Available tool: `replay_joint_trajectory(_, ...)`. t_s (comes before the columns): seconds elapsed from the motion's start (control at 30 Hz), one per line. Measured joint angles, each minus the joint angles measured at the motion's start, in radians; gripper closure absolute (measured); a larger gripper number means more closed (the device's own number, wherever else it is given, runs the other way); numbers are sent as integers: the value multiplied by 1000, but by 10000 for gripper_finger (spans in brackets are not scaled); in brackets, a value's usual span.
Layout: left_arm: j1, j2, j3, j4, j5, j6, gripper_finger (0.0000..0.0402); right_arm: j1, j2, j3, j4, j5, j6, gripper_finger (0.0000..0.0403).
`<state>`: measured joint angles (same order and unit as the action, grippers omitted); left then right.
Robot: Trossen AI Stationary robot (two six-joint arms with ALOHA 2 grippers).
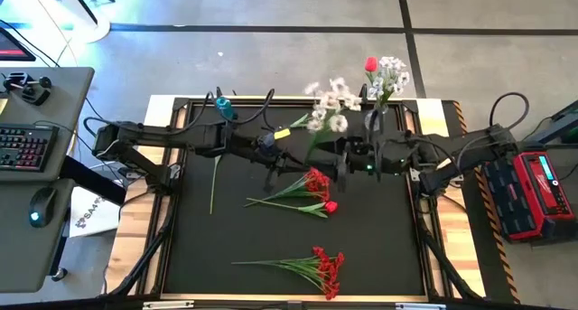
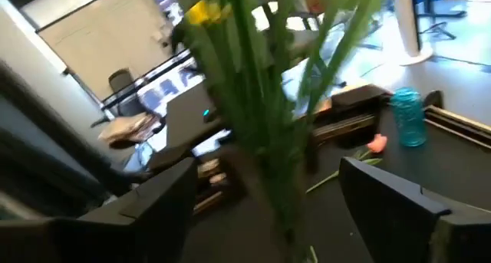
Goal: Sort flowers into vase by color
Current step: Put the white flowers into the transparent vase
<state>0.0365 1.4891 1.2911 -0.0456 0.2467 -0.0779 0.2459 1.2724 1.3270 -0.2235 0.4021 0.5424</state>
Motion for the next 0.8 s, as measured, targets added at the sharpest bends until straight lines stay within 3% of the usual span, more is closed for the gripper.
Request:
replay_joint_trajectory(0.33, 80, 0, 0, -64, 170, 132, 401, -16, 0, 0, 18, 143, 42, 170)
replay_joint_trajectory(0.5, 112, 0, 0, -78, 202, 182, 401, -42, 16, 0, 102, 162, 35, 188)
replay_joint_trajectory(0.7, 163, -1, 0, -91, 309, 212, 401, -60, 88, 0, 196, 149, -46, 192)
replay_joint_trajectory(0.8, 176, -1, 0, -102, 308, 222, 401, -62, 108, 0, 196, 173, -2, 217)
